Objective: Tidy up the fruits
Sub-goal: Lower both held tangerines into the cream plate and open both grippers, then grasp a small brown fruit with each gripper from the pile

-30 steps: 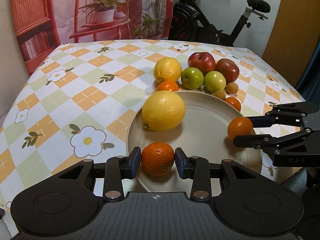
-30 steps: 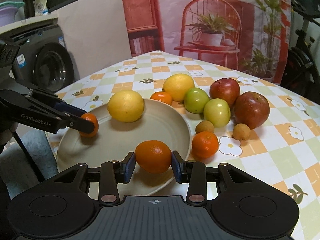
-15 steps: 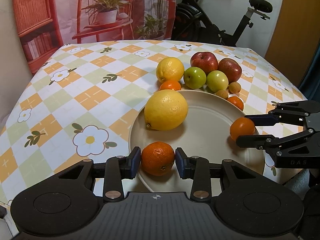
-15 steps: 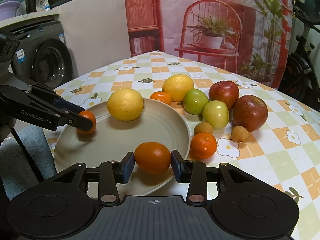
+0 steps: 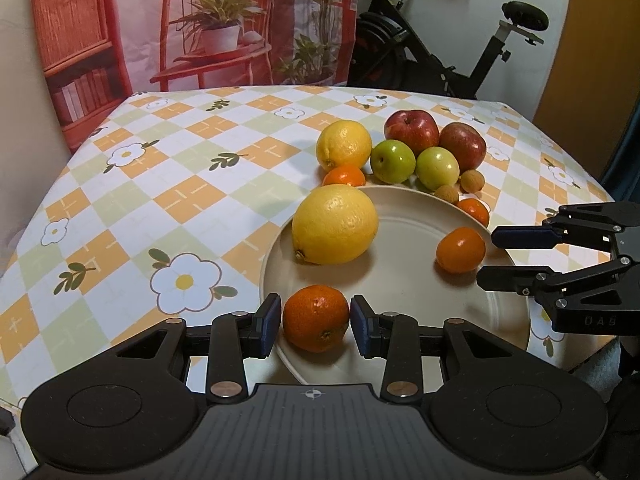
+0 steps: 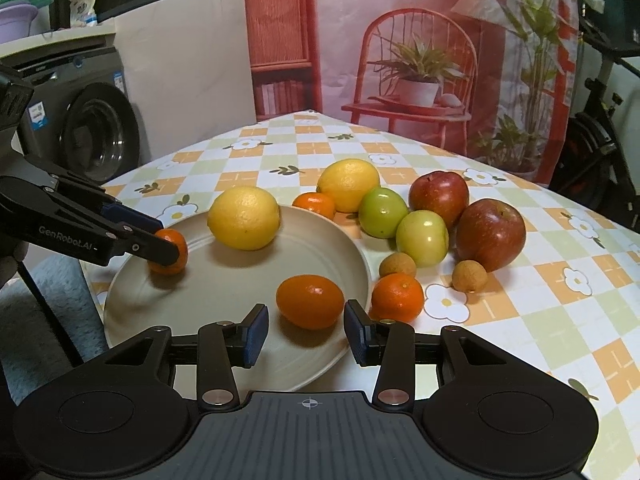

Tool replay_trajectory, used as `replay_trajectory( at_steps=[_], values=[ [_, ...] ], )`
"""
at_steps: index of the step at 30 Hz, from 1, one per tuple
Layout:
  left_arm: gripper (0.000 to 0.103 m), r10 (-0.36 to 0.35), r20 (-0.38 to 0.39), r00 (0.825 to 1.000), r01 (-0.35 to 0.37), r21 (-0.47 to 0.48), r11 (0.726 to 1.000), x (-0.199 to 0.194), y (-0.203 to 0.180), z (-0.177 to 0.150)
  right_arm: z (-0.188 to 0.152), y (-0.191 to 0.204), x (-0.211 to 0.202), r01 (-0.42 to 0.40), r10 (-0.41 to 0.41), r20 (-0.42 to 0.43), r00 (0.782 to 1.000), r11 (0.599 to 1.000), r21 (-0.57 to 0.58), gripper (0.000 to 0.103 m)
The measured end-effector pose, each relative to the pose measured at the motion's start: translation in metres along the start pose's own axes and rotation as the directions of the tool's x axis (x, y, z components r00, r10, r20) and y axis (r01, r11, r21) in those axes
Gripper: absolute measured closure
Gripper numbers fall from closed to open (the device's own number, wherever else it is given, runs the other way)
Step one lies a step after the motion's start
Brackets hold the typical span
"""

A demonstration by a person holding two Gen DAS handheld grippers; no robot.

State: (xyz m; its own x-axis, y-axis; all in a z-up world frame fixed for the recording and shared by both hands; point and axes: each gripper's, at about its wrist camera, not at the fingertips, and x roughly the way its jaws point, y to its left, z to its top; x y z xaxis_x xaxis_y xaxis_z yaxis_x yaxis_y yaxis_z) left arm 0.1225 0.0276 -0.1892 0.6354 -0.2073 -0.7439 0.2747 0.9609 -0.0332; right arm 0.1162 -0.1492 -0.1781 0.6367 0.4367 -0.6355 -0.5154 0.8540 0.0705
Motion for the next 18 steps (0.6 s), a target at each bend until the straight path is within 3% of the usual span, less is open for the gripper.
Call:
replay_trajectory(
  at_steps=[18],
  values=[
    [0.062, 0.002, 0.063, 0.998, 0.001, -0.039, 0.999, -0.007, -0.002, 0.010, -0.004, -0.035, -0.015, 0.073, -0.084, 0.077, 0.994, 0.988, 0.133, 0.061]
  ],
)
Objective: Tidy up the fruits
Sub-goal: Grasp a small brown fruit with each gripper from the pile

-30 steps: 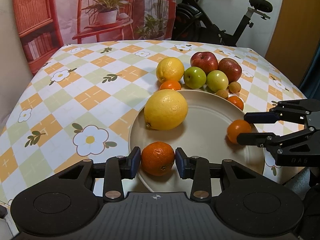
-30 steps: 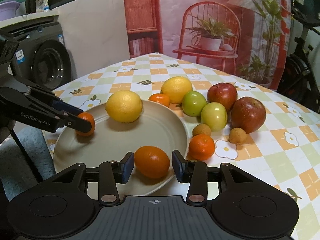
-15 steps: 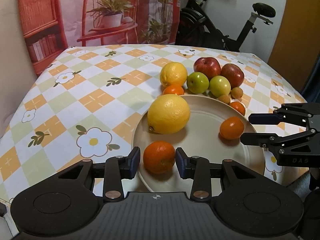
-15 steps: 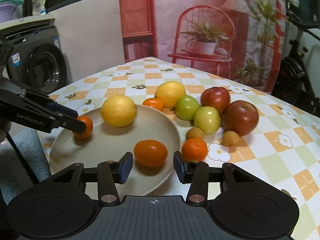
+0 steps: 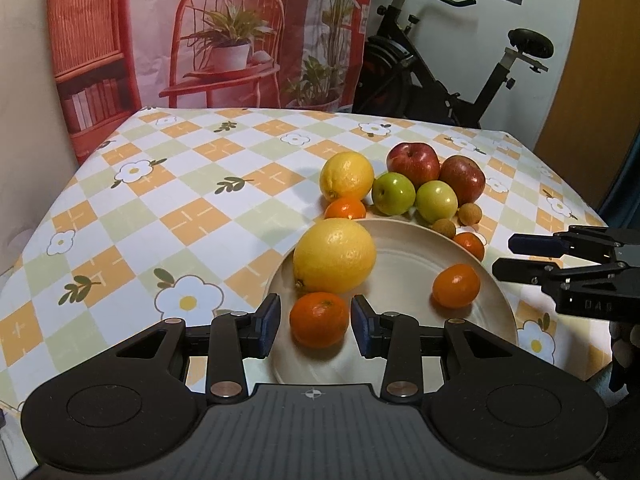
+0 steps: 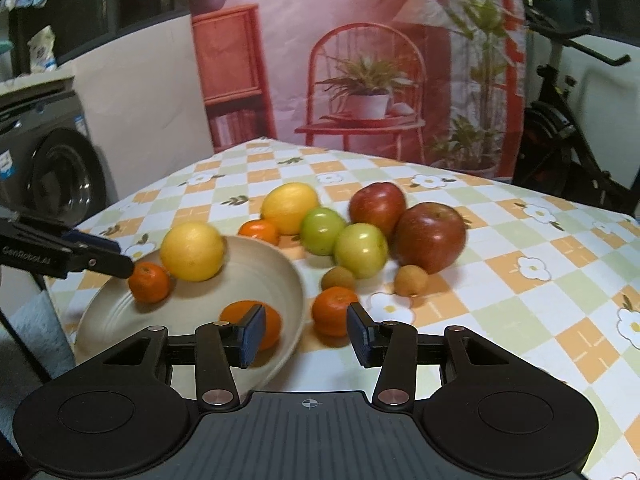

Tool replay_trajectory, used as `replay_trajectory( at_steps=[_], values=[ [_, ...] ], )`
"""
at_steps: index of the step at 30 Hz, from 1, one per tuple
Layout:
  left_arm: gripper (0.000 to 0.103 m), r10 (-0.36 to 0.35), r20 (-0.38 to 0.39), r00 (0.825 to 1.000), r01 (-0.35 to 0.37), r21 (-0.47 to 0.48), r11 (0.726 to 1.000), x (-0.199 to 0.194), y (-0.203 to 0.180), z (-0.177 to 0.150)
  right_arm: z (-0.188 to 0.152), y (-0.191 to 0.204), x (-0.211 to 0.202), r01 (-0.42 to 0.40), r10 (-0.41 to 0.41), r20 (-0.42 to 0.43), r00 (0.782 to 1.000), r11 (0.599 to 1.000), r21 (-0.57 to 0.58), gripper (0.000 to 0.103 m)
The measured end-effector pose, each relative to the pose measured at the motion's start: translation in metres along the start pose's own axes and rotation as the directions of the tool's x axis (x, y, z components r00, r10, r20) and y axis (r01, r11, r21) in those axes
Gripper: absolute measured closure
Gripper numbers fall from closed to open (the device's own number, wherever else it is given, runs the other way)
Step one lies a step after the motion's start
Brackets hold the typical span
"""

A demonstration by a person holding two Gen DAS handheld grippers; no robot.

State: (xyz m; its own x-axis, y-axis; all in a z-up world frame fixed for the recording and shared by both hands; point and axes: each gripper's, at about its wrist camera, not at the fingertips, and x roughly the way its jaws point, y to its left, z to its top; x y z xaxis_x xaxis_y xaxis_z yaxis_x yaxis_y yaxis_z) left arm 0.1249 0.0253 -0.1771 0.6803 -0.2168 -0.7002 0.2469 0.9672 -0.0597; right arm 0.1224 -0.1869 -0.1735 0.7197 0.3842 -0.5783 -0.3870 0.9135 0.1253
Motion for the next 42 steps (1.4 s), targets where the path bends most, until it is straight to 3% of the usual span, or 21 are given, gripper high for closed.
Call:
replay_trajectory(
  at_steps=[8, 20, 35, 39, 42],
  values=[
    [0.062, -0.028, 0.019, 0.999, 0.027, 0.017, 0.999, 0.002, -0.009, 0.021, 0.004, -0.033, 0.000, 0.044, -0.046, 0.033, 0.998, 0.997, 0.060, 0.061],
    [0.062, -0.102, 0.034, 0.994, 0.100, 0.068, 0.993, 0.032, -0.055, 0.066, 0.007, -0.081, 0.025, 0.078, -0.083, 0.052, 0.995, 0.992, 0.102, 0.062],
    [0.063, -0.164, -0.114, 0.980, 0.167, 0.018, 0.986, 0.087, -0.069, 0.082, 0.011, -0.086, 0.065, 0.009, -0.009, -0.005, 1.000, 0.996, 0.089, 0.069],
    [0.063, -0.181, -0.147, 0.972, 0.182, -0.008, 0.983, 0.097, -0.072, 0.085, 0.010, -0.085, 0.069, -0.005, 0.007, -0.023, 1.000, 0.996, 0.084, 0.077],
    [0.063, -0.191, -0.169, 0.967, 0.191, -0.014, 0.981, 0.104, -0.076, 0.087, 0.009, -0.086, 0.067, -0.009, 0.010, -0.015, 1.000, 0.995, 0.096, 0.078]
  ],
)
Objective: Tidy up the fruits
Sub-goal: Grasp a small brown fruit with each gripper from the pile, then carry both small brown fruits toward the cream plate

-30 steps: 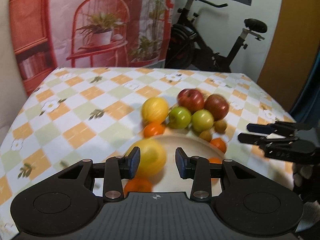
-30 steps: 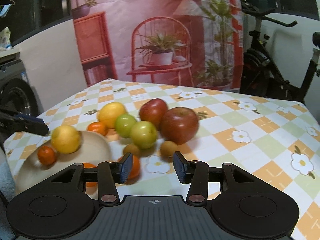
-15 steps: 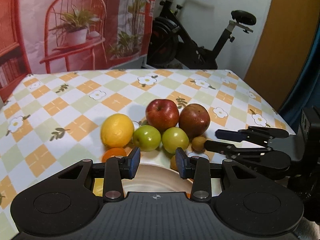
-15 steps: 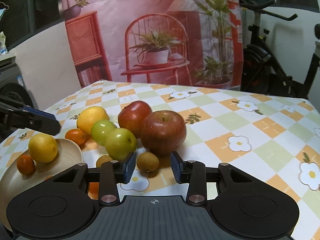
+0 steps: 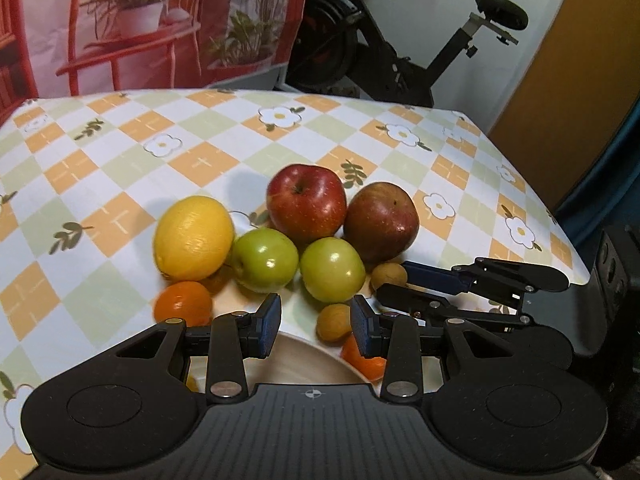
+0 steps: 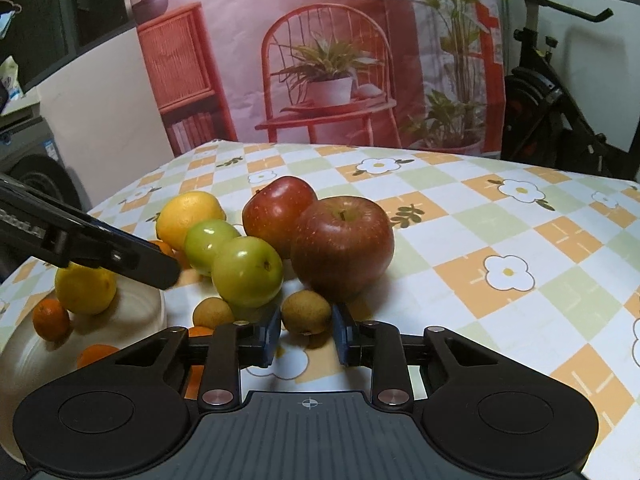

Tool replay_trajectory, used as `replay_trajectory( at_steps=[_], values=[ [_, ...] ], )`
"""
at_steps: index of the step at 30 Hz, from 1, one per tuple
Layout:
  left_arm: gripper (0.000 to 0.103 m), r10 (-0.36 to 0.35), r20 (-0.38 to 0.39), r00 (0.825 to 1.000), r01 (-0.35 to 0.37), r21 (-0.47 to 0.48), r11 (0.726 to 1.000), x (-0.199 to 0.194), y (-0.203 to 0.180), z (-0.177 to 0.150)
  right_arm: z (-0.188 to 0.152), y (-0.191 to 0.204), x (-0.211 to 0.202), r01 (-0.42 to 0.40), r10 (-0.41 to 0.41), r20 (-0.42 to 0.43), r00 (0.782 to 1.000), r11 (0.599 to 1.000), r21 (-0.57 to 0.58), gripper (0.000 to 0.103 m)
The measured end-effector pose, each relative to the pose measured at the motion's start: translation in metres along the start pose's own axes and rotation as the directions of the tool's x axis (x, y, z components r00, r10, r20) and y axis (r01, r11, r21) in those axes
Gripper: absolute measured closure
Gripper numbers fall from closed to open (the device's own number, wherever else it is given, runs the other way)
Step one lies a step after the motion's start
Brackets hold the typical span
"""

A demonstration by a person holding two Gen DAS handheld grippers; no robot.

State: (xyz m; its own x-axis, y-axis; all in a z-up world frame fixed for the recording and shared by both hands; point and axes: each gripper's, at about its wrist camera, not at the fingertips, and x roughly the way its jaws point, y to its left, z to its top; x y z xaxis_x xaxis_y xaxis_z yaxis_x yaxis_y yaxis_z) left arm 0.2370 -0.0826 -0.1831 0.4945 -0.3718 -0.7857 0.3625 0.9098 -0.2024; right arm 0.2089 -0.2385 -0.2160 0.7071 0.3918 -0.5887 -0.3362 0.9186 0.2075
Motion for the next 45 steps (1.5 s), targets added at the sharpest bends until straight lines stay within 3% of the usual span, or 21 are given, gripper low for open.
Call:
replay_trajectory(
  at_steps=[9, 14, 19, 31, 45],
  values=[
    [0.063, -0.015, -0.062, 0.998, 0.016, 0.005, 1.000, 0.021, -0.009, 0.002, -0.012, -0.005, -0.024, 0.024, -0.025, 0.048, 0.999, 0.999, 0.025, 0.078],
    [0.063, -0.013, -0.086, 0.996, 0.013, 0.006, 1.000, 0.032, -0.012, 0.001, -0.017, -0.021, -0.037, 0.030, -0.039, 0.079, 0.996, 0.994, 0.109, 0.078],
    [0.070, -0.012, -0.097, 0.995, 0.012, -0.002, 1.000, 0.036, -0.013, 0.002, -0.018, -0.020, -0.034, 0.024, -0.031, 0.073, 0.997, 0.995, 0.097, 0.078],
    [0.073, -0.014, -0.114, 0.993, 0.010, -0.040, 0.999, 0.046, -0.009, 0.003, -0.017, -0.022, -0.032, 0.015, -0.023, 0.070, 0.997, 0.994, 0.111, 0.078],
    [0.074, 0.001, -0.027, 1.000, 0.000, 0.028, 1.000, 0.023, -0.023, -0.002, -0.017, -0.021, -0.032, 0.013, -0.021, 0.067, 0.998, 0.994, 0.113, 0.078]
  ],
)
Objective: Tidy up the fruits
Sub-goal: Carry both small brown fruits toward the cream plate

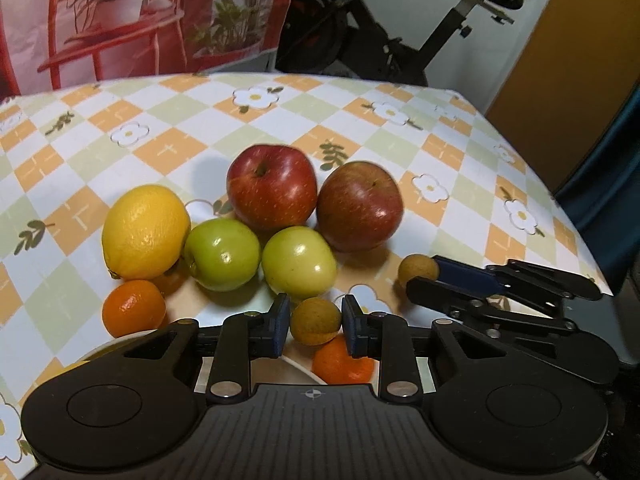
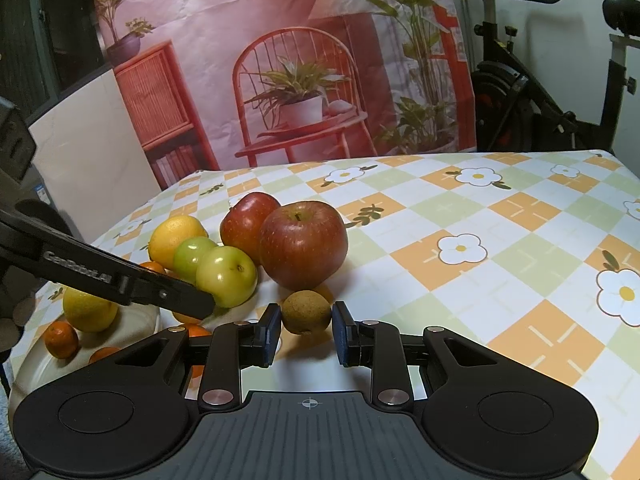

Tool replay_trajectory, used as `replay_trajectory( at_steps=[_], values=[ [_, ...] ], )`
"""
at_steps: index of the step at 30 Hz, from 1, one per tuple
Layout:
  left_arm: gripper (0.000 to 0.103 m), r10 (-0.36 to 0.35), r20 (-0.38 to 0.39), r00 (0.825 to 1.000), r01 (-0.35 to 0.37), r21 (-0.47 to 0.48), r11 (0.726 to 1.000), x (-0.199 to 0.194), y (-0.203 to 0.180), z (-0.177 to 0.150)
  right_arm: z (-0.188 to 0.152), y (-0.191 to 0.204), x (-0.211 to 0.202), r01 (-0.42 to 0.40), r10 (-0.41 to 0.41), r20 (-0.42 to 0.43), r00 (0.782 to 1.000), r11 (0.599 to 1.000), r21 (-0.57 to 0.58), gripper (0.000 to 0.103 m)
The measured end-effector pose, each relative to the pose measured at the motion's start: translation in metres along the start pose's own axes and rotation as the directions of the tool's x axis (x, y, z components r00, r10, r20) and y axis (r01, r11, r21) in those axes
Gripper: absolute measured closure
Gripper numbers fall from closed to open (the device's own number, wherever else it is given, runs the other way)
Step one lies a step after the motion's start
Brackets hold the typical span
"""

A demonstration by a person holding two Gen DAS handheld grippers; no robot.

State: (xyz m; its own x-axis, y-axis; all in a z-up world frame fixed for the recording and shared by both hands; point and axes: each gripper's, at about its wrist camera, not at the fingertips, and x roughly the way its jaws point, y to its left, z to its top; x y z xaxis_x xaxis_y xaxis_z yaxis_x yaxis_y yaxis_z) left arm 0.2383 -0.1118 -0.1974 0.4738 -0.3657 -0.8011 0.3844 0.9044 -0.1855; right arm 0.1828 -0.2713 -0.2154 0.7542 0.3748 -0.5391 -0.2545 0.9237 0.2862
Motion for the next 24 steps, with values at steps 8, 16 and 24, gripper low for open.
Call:
replay_trajectory(
  at_steps=[8, 16, 24],
  values=[
    [0.074, 0.018, 0.077, 0.997, -0.021, 0.035, 0.999, -0.023, -0.007, -0.007, 0.000, 0.000, 0.000, 0.000, 0.000, 0.001, 1.000, 1.000, 0.001, 0.078],
    [0.074, 0.036, 0.110, 0.993, -0.040, 0.038, 0.998, -0.039, -0.003, -0.012, 0.001, 0.002, -0.002, 0.000, 0.000, 0.002, 1.000, 1.000, -0.002, 0.078],
    [0.074, 0.026, 0.131, 0.991, -0.029, 0.020, 0.999, -0.064, 0.011, -0.022, 0.000, 0.003, -0.002, 0.012, -0.012, 0.005, 1.000, 1.000, -0.005, 0.078]
  ],
)
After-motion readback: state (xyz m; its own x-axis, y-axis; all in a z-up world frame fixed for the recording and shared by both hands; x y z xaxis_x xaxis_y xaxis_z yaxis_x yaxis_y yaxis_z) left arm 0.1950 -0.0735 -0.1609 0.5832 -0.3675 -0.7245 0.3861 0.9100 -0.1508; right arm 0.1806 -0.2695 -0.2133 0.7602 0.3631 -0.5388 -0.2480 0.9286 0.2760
